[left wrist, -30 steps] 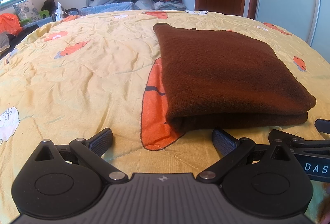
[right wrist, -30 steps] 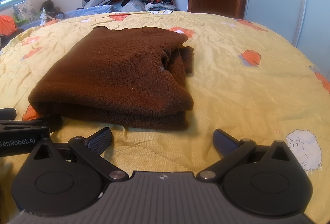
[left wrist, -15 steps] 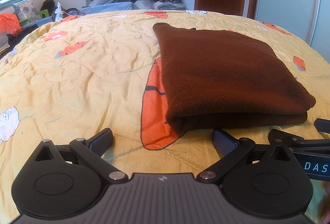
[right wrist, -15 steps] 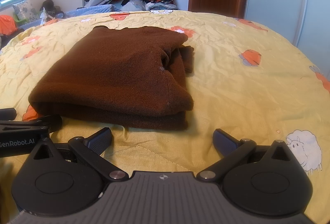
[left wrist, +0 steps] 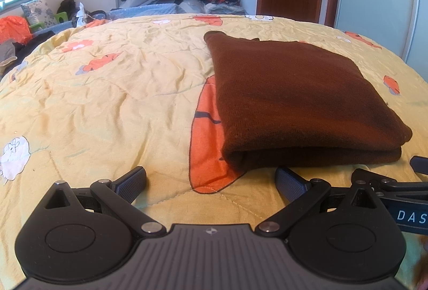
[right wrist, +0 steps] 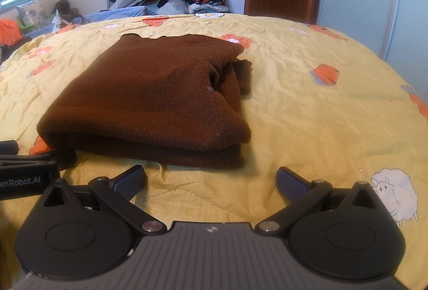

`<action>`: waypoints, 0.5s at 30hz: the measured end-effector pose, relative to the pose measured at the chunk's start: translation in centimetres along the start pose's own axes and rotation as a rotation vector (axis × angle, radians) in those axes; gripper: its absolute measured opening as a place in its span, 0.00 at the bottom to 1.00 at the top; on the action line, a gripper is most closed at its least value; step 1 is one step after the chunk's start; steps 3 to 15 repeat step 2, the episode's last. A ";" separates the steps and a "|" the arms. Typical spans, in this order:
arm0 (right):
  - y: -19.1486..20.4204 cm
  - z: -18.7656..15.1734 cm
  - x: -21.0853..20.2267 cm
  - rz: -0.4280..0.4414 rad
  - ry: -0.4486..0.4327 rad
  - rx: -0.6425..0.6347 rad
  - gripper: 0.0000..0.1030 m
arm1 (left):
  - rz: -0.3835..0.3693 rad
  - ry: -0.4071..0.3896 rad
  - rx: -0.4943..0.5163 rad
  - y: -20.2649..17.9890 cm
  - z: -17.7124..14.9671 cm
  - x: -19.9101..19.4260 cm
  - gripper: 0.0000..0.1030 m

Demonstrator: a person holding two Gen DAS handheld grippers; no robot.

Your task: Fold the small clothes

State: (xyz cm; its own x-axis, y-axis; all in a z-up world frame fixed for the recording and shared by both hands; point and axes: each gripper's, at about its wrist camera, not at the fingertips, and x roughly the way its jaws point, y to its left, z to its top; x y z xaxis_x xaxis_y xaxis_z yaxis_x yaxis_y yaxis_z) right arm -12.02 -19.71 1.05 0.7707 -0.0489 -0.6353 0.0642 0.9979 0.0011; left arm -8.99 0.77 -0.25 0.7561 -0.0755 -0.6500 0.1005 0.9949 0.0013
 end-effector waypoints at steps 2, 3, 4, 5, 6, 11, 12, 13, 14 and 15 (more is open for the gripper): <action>0.0 0.0 0.0 0.000 0.000 0.000 1.00 | 0.007 0.001 0.001 -0.2 0.0 0.1 1.00; 0.0 0.0 0.0 0.000 0.000 0.000 1.00 | 0.007 0.001 0.001 -0.2 0.0 0.1 1.00; 0.0 0.0 0.0 0.000 0.000 0.000 1.00 | 0.007 0.001 0.001 -0.2 0.0 0.1 1.00; 0.0 0.0 0.0 0.000 0.000 0.000 1.00 | 0.007 0.001 0.001 -0.2 0.0 0.1 1.00; 0.0 0.0 0.0 0.000 0.000 0.000 1.00 | 0.007 0.001 0.001 -0.2 0.0 0.1 1.00; 0.0 0.0 0.0 0.000 0.000 0.000 1.00 | 0.007 0.001 0.001 -0.2 0.0 0.1 1.00; 0.0 0.0 0.0 0.000 0.000 0.000 1.00 | 0.007 0.001 0.001 -0.2 0.0 0.1 1.00; 0.0 0.0 0.0 0.000 0.000 0.000 1.00 | 0.007 0.001 0.001 -0.2 0.0 0.1 1.00; 0.0 0.0 0.0 0.000 0.000 0.000 1.00 | 0.007 0.001 0.001 -0.2 0.0 0.1 1.00; 0.0 0.0 0.0 0.000 0.000 0.000 1.00 | 0.007 0.001 0.001 -0.2 0.0 0.1 1.00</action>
